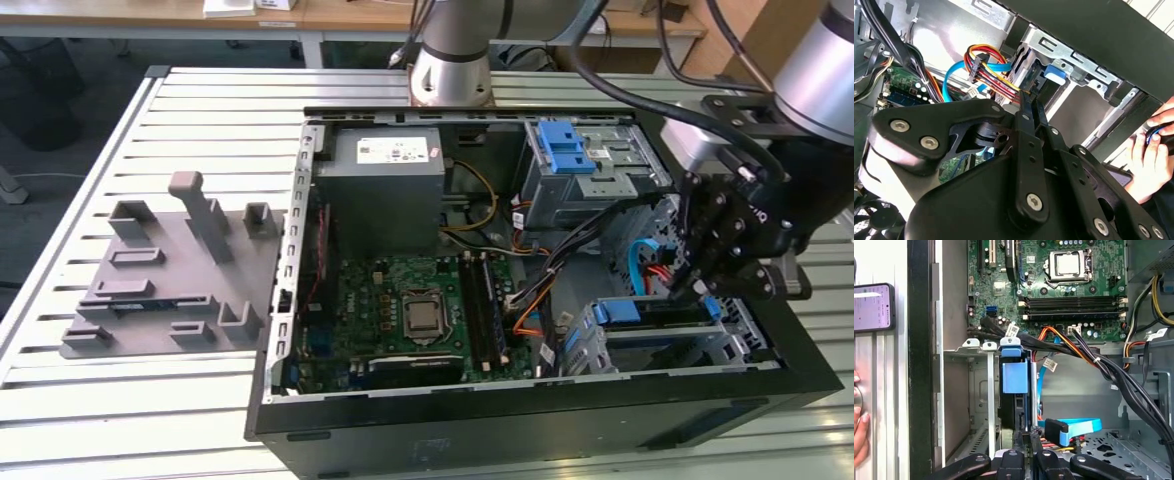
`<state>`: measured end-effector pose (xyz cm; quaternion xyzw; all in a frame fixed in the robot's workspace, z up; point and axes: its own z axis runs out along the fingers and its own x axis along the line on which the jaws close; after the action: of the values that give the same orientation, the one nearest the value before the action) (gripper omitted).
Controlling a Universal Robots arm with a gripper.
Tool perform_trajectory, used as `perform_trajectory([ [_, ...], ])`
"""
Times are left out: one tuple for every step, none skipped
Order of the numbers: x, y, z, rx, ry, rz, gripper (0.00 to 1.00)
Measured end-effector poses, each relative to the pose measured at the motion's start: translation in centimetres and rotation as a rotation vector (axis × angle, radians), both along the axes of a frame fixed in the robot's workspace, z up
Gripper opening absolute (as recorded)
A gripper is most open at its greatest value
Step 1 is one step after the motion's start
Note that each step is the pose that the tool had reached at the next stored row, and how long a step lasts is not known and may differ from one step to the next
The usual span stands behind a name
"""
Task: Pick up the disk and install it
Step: 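Insert the first disk wire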
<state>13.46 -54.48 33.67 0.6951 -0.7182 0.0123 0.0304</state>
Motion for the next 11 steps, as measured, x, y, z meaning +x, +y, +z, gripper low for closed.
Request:
perform_trajectory([
  [0.04,-0.01,-0.02,0.0,0.0014,-0.002,0.16],
  [0.1,-0.01,-0.03,-0.0001,0.0026,-0.004,0.16],
  [0.14,-0.02,-0.04,-0.0001,0.0038,-0.006,0.16],
  [0.17,-0.02,-0.05,-0.0002,0.0049,-0.008,0.16],
  [0.2,-0.03,-0.08,-0.0002,0.0068,-0.01,0.16],
  [0.22,-0.03,-0.1,-0.0003,0.0089,-0.012,0.16],
  [0.22,-0.03,-0.12,-0.0003,0.0117,-0.016,0.16],
  [0.23,-0.03,-0.13,-0.0005,0.0141,-0.021,0.16],
  [0.24,-0.03,-0.15,-0.0004,0.0156,-0.025,0.16],
  [0.28,-0.03,-0.17,-0.0003,0.0166,-0.028,0.16],
  [0.31,-0.03,-0.18,-0.0003,0.0168,-0.03,0.16],
])
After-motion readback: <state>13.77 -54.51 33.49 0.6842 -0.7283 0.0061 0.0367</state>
